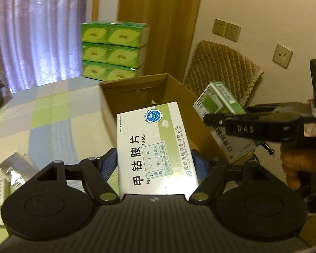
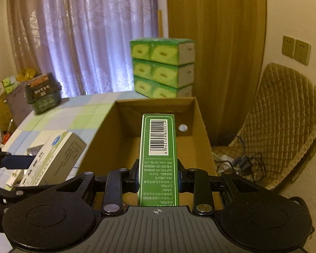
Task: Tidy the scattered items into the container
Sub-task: 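Lower the white medicine box into the cardboard box and open the left tool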
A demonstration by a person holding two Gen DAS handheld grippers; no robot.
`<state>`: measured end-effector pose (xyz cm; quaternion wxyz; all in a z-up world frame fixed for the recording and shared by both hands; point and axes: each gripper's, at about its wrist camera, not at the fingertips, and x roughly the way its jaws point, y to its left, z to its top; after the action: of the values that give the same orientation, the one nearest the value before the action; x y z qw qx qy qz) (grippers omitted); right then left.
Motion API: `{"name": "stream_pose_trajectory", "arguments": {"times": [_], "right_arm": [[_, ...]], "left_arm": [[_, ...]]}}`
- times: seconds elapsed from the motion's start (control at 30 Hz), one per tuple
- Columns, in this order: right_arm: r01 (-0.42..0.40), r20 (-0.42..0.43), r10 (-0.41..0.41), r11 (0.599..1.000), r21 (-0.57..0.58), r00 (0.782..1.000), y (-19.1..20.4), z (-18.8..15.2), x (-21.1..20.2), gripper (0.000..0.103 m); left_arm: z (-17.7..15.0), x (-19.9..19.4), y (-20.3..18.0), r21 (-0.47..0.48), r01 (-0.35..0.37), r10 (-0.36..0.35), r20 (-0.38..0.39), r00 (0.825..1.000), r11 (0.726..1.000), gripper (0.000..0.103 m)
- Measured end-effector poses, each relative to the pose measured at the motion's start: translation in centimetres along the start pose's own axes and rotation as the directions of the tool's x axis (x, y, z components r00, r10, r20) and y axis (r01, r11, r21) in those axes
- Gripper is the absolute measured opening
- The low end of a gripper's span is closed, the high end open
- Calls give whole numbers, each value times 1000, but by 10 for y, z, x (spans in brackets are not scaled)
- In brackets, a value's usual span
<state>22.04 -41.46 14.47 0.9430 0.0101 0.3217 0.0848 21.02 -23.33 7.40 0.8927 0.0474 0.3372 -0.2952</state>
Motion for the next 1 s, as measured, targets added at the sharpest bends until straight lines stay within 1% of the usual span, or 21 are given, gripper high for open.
{"name": "stream_pose_trajectory", "arguments": {"times": [0.33,0.6,0.73,0.77,0.83,0.9,1.0], "right_arm": [[-2,-20,2,1000,26,1000,-25,-5,19,33],[-2,-41,3,999,32,999,-33,-9,33,33],[-1,-46,3,999,36,999,-34,-11,37,33],[-1,-47,3,999,36,999,-34,-11,37,33],[-3,-47,5,999,36,999,-34,-12,37,33],[-6,-43,7,999,37,999,-32,-12,35,33],[-11,-39,12,999,37,999,-31,-10,34,33]], "left_arm": [[13,48,-12,4,39,-39,-19,999,999,70],[3,75,-10,-21,44,-45,-63,997,999,71],[3,73,-6,-24,31,-33,-61,998,999,71],[3,70,-5,-20,26,-27,-54,998,999,74],[4,62,-3,-15,14,-14,-40,999,1000,76],[4,53,0,-8,0,0,-24,1000,1000,76],[-1,36,6,-6,-32,32,-1,999,999,79]]}}
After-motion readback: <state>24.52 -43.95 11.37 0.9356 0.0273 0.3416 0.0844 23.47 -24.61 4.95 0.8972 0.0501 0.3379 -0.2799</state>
